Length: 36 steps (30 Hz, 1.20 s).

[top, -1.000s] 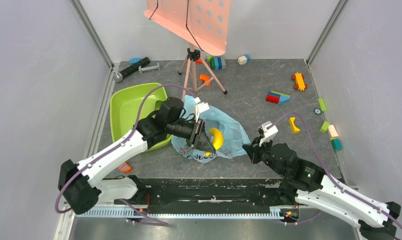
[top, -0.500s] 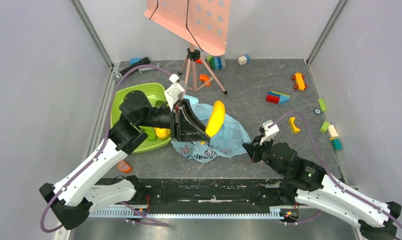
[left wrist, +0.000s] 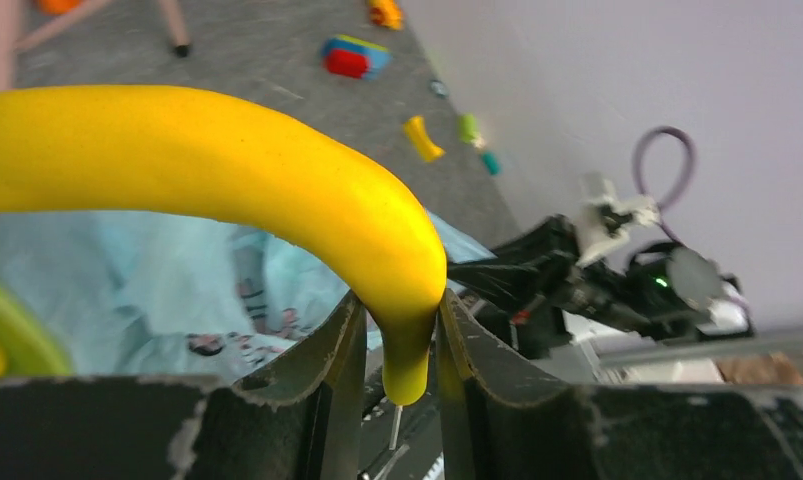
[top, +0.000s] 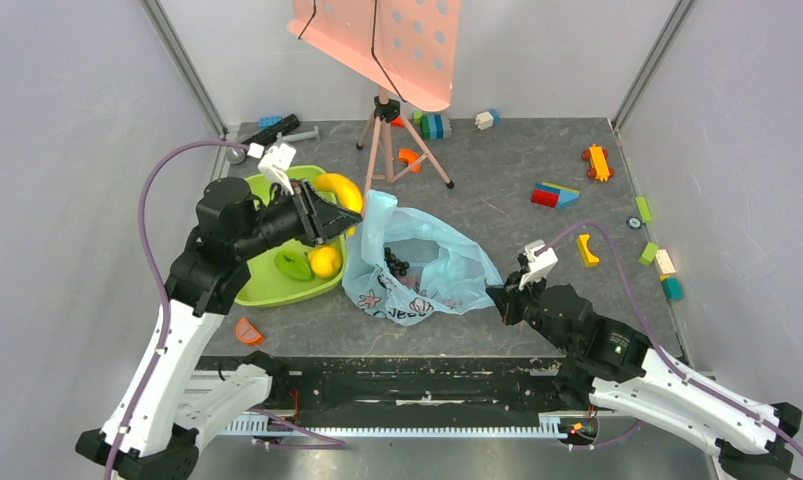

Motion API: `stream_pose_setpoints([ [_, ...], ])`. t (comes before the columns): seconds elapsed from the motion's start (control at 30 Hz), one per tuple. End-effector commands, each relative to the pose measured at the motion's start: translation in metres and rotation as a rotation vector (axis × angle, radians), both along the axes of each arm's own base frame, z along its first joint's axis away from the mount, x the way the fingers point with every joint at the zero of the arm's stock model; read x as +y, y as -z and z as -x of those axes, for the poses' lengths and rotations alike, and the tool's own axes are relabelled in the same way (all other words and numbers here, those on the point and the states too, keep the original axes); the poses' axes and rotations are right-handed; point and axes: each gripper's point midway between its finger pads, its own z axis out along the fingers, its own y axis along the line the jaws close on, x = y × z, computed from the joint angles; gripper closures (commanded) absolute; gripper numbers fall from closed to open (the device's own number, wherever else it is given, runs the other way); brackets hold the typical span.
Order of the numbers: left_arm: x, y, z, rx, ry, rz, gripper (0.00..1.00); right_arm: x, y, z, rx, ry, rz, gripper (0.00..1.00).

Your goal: Take the fake fruits out of the plastic bag

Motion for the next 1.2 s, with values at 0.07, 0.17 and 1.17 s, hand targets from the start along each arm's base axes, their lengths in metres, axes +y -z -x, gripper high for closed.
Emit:
stream_pose_setpoints([
  [0.07, 0.052, 0.056, -0.035, 0.095, -0.294, -0.174, 0.8, 0.002, -0.017, -0.006, -0.035, 0.014, -0.018, 1.0],
  [0.17, 0.067, 0.082, -0.049, 0.148, -0.372, -0.215, 0.79, 0.003, -0.016, -0.005, -0.032, 0.009, -0.012, 1.0],
  [1.17, 0.175, 0.264, -0.148, 0.468, -0.884, -0.247, 0.6, 0.004, -0.012, -0.001, -0.003, -0.005, -0.013, 1.0],
])
